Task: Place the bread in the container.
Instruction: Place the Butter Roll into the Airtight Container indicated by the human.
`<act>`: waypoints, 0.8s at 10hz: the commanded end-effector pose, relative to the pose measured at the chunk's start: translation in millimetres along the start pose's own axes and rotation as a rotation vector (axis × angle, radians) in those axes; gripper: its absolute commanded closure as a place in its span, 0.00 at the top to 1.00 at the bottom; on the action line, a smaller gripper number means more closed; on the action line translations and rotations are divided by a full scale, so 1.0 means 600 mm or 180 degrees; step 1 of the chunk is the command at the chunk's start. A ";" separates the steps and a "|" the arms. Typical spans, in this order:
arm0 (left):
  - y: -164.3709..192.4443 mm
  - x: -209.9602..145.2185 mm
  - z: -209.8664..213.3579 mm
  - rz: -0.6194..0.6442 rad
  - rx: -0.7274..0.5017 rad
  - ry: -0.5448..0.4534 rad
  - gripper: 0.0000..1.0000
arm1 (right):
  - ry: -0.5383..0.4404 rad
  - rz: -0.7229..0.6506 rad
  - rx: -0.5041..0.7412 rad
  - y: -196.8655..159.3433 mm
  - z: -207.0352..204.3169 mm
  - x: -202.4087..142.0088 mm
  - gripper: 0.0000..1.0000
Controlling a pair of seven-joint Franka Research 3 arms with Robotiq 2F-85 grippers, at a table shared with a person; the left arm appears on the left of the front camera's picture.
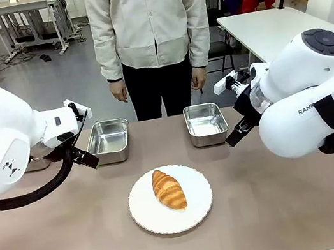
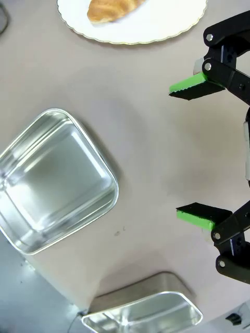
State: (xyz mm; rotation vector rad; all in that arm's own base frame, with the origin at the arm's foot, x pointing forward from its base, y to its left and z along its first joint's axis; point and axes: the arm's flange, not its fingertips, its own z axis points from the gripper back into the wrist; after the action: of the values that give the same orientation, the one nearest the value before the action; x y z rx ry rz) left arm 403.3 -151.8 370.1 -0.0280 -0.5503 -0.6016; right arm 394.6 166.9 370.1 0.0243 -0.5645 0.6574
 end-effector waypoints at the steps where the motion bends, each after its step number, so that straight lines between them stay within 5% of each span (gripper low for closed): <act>1: 0.000 0.000 0.000 0.0000 0.0000 0.0000 1.00 | -0.0002 -0.0002 0.0000 0.000 0.000 0.000 1.00; 5: 0.104 0.015 0.101 -0.0019 -0.0158 -0.0258 1.00 | -0.0257 -0.0156 -0.0169 -0.104 0.122 0.052 1.00; 8: 0.248 -0.007 0.180 -0.0268 -0.0757 -0.0328 1.00 | -0.0495 -0.0259 0.0313 -0.255 0.233 0.008 1.00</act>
State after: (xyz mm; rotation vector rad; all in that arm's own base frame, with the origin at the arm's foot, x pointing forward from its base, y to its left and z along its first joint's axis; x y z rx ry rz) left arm 415.4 -43.6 474.3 -0.1899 -0.6235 -0.6752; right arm 418.4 58.1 506.5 0.0984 -0.6935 0.5545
